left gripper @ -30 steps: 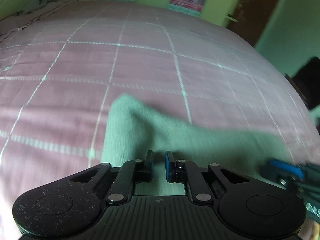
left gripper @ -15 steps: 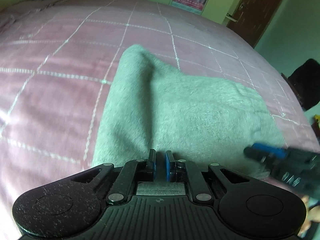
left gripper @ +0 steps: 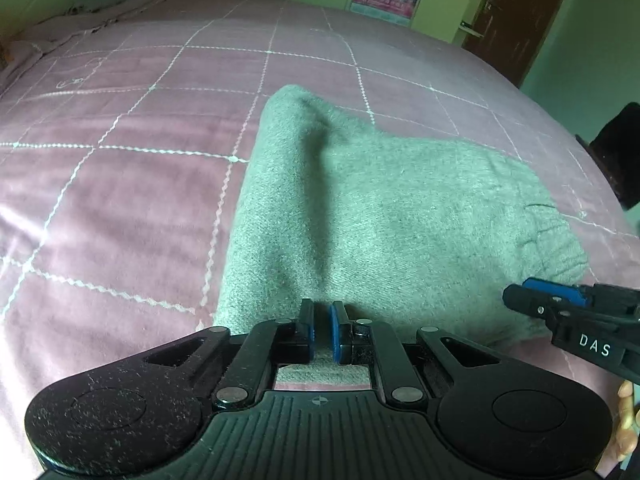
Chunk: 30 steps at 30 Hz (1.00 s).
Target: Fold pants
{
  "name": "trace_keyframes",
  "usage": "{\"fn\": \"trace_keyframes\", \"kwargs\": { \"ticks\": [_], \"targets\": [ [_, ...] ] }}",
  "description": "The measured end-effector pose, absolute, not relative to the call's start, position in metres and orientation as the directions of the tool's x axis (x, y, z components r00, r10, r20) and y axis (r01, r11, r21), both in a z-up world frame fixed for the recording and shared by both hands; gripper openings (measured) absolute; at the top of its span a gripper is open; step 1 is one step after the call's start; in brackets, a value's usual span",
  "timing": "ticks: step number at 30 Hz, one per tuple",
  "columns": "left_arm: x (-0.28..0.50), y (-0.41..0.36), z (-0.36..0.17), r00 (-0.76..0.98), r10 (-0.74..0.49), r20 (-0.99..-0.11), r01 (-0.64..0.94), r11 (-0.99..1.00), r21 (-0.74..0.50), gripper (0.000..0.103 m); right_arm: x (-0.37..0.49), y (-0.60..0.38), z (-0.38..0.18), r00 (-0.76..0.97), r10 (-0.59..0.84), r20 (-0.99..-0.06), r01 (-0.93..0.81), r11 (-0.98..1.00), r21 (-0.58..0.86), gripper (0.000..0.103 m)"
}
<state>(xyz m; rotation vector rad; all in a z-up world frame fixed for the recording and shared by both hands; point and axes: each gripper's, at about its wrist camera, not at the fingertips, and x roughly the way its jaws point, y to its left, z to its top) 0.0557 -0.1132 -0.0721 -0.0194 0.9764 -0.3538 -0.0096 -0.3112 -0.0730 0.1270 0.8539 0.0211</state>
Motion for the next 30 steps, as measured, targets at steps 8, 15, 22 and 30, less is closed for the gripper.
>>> {"fn": "trace_keyframes", "kwargs": {
  "ticks": [8, 15, 22, 30],
  "targets": [
    [0.058, -0.110, -0.060, 0.529, -0.277, -0.802, 0.224, 0.957, -0.183, 0.010, -0.018, -0.302, -0.045, 0.687, 0.092, -0.720, 0.035, 0.987, 0.159, 0.031],
    [0.063, -0.123, -0.065, 0.530, -0.246, -0.811, 0.247, 0.960, -0.130, 0.011, -0.011, -0.295, -0.038, 0.708, 0.105, -0.699, 0.037, 0.982, 0.186, 0.048],
    [0.061, -0.128, -0.065, 0.538, -0.231, -0.811, 0.267, 0.959, -0.097, 0.011, -0.011, -0.287, -0.062, 0.659, 0.072, -0.749, 0.008, 0.995, 0.103, 0.046],
    [0.063, -0.127, -0.061, 0.535, -0.227, -0.814, 0.259, 0.961, -0.098, 0.011, -0.010, -0.289, -0.041, 0.700, 0.091, -0.708, 0.019, 0.989, 0.146, 0.048]
  ]
}}
